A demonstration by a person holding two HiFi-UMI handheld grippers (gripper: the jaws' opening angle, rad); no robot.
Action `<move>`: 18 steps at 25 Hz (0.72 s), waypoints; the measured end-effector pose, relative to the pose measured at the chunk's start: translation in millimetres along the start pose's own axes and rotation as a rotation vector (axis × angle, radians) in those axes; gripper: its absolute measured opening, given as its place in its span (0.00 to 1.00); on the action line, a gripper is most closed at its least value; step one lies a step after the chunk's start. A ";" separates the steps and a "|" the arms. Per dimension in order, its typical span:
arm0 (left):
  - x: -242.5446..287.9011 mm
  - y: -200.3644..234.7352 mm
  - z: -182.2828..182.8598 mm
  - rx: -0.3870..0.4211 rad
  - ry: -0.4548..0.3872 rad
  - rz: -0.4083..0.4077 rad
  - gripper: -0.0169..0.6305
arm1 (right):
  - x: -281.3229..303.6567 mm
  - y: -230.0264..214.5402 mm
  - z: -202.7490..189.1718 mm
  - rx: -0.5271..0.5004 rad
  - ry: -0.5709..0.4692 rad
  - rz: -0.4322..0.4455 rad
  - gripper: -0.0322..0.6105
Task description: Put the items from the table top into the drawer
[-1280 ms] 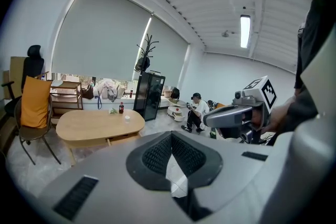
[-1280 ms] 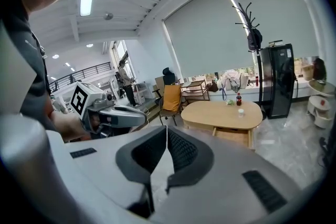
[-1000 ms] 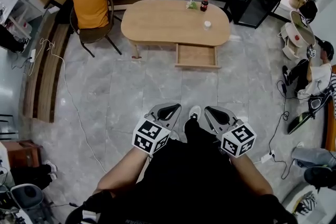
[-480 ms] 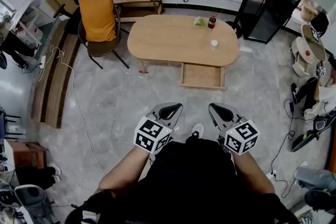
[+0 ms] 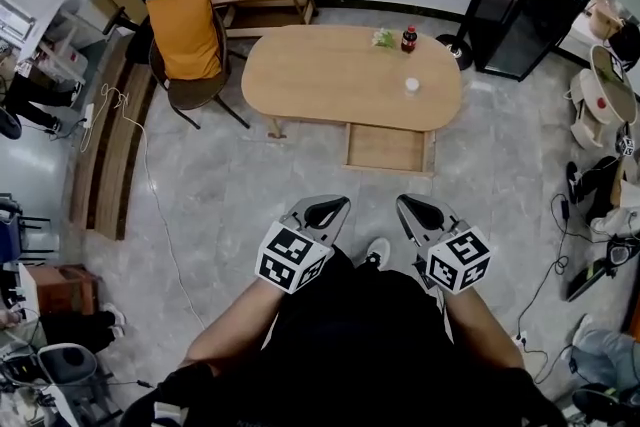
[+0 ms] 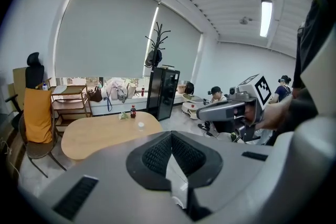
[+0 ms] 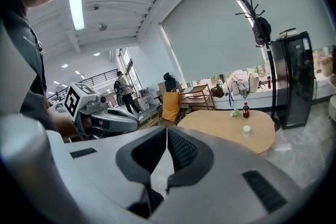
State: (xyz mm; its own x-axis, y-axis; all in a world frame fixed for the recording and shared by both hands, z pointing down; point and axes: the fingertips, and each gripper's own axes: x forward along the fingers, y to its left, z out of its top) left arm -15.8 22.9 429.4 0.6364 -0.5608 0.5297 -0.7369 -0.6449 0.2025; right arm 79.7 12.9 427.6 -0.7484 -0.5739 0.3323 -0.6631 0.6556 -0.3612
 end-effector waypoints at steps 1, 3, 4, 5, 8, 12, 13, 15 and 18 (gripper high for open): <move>1.8 3.4 1.1 0.007 0.009 0.000 0.03 | 3.1 -2.7 -0.8 0.008 0.002 -0.001 0.05; 7.1 15.1 3.2 0.007 0.023 -0.001 0.03 | 12.3 -9.5 -1.8 0.019 0.012 -0.010 0.05; 10.4 22.2 4.2 0.001 0.030 -0.005 0.03 | 17.6 -12.9 -1.5 0.025 0.015 -0.016 0.05; 14.1 29.4 5.4 -0.003 0.036 -0.012 0.03 | 22.9 -16.1 -0.3 0.030 0.016 -0.022 0.05; 27.9 49.7 13.4 0.002 0.043 -0.043 0.03 | 38.2 -26.6 7.1 0.033 0.014 -0.053 0.05; 51.6 76.3 35.1 0.041 0.050 -0.112 0.03 | 63.5 -44.3 24.5 0.020 0.019 -0.116 0.05; 56.0 84.7 42.0 0.054 0.049 -0.128 0.03 | 70.6 -47.1 29.4 0.014 0.022 -0.132 0.05; 63.2 104.7 55.6 0.074 0.042 -0.154 0.03 | 86.7 -52.0 39.2 0.002 0.028 -0.162 0.05; 73.7 136.7 68.9 0.097 0.041 -0.186 0.03 | 112.3 -62.8 50.6 0.001 0.034 -0.211 0.05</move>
State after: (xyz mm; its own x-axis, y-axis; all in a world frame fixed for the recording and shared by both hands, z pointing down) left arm -53.9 -142.3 439.4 0.7483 -0.4071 0.5237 -0.5808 -0.7836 0.2206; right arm 36.7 -117.5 443.6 -0.5919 -0.6816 0.4302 -0.8053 0.5220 -0.2809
